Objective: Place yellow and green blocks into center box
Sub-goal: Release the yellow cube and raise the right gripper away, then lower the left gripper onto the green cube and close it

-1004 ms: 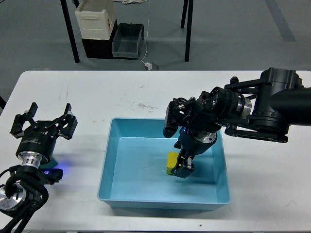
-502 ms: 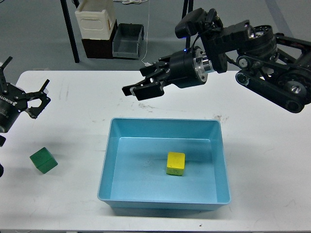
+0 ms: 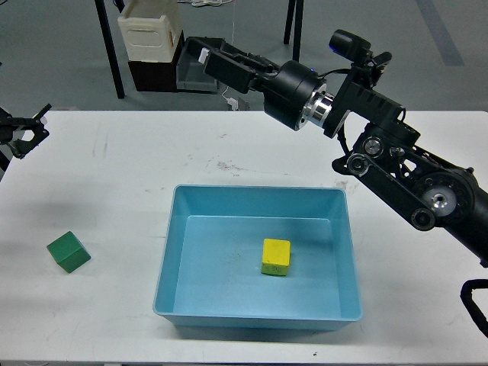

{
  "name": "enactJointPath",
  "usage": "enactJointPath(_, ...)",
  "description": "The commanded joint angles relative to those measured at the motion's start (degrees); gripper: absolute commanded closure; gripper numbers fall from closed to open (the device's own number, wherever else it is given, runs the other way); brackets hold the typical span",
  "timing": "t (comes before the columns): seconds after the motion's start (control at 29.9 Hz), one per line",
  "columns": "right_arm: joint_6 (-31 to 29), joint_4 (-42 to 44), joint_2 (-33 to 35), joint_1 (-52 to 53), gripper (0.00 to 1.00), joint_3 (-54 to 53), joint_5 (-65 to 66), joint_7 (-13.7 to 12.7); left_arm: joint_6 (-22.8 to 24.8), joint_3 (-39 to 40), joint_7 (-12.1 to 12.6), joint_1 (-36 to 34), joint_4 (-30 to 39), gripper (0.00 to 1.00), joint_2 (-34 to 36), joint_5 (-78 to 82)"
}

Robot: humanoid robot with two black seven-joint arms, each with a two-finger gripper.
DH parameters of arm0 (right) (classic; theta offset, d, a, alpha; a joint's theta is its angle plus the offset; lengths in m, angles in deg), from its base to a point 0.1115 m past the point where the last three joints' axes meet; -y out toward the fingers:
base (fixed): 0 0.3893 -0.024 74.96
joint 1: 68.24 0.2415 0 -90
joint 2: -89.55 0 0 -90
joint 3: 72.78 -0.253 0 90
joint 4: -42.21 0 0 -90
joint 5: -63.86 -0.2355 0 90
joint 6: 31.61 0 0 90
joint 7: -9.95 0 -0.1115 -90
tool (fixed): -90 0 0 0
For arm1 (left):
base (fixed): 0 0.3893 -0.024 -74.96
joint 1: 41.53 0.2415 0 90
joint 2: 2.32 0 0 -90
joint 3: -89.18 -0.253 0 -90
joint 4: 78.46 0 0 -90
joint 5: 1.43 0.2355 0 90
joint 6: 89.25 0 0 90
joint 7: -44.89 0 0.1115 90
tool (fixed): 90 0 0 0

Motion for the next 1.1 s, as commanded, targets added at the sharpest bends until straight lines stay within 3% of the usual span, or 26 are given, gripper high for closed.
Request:
enactJointPath(0.0, 0.1, -4.4, 0.0, -6.9, 0.04, -8.3, -3.6, 0.0, -0.3, 0.1, -4.2, -2.5, -0.4, 0.18, 0.1, 12.1)
enactJointPath(0.13, 0.1, -9.7, -0.6, -15.4, 0.03, -17.4, -4.2, 0.0, -2.3, 0.0, -13.6, -5.1, -3.0, 0.17, 0.0, 29.9)
enactJointPath(0.27, 0.1, -15.6, -3.3, -25.3, 0.03, -25.3, -4.9, 0.0, -6.8, -0.1, -21.2, -6.5, -5.1, 0.11, -0.2, 43.3)
enactJointPath(0.37, 0.3, -19.8, -3.3, -32.1, 0.03, -30.3, -4.9, -0.4, -8.5, -0.7, -23.7, -6.5, -5.0, 0.06, -0.2, 50.8)
enactJointPath(0.47, 0.3, -25.8, -3.3, -39.8, 0.03, -35.3, -4.9, -1.2, -6.6, -0.7, -25.3, -6.7, -3.9, 0.05, 0.3, 56.5)
enactJointPath(0.57, 0.6, -28.1, -3.3, -45.3, 0.02, -38.3, -4.9, -1.3, -4.1, -0.7, -34.9, -6.7, -2.9, 0.01, 2.3, 62.9)
enactJointPath(0.77, 1.8, -28.4, -3.3, -53.1, 0.0, -39.5, -5.4, -0.8, -3.6, -3.9, -34.9, -6.5, 3.9, 0.0, 7.3, 88.0)
enactJointPath(0.9, 2.7, -28.3, -3.3, -54.5, 0.0, -39.9, -5.5, -0.9, -3.6, -4.9, -34.9, -6.3, 5.2, 0.0, 9.9, 94.6)
enactJointPath(1.07, 6.6, -28.2, -3.3, -54.8, 0.0, -40.3, -7.5, -1.1, -3.9, -11.7, -34.9, -7.2, 6.8, 0.0, 16.6, 105.3)
